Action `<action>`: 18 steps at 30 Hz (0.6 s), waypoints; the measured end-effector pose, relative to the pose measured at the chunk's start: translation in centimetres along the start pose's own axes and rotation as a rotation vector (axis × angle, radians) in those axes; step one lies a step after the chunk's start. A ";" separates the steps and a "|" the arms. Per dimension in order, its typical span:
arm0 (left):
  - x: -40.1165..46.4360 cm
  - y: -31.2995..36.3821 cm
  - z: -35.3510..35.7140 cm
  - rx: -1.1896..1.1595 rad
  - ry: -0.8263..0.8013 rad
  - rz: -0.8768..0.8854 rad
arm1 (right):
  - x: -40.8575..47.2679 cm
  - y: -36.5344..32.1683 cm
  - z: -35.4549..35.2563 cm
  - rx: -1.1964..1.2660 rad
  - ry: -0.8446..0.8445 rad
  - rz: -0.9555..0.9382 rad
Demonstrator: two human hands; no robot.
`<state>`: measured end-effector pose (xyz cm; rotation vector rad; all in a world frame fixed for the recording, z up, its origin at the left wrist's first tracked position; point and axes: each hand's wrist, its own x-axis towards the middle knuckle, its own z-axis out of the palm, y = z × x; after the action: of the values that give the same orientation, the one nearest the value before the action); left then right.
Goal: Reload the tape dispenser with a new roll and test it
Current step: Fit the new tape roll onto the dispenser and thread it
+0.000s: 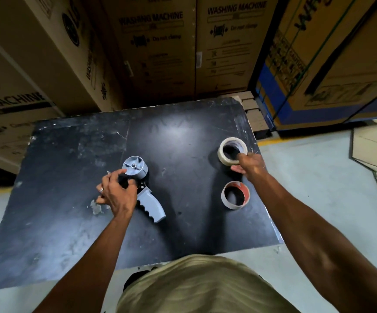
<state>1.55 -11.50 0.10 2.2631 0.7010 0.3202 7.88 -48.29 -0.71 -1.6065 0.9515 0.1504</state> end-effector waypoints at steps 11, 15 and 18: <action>0.5 3.7 -0.3 -0.407 -0.204 0.123 | -7.7 -6.4 6.0 -0.181 -0.367 -0.307; 1.6 5.0 -1.6 -0.526 -0.418 0.172 | -10.1 -7.0 8.6 -0.293 -0.535 -0.327; 2.8 5.0 -2.8 -0.540 -0.518 0.209 | -11.3 -7.0 10.5 -0.350 -0.613 -0.337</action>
<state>4.59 -11.19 5.66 1.7829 0.0850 0.0048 9.08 -33.85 8.09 -1.8544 0.1806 0.5625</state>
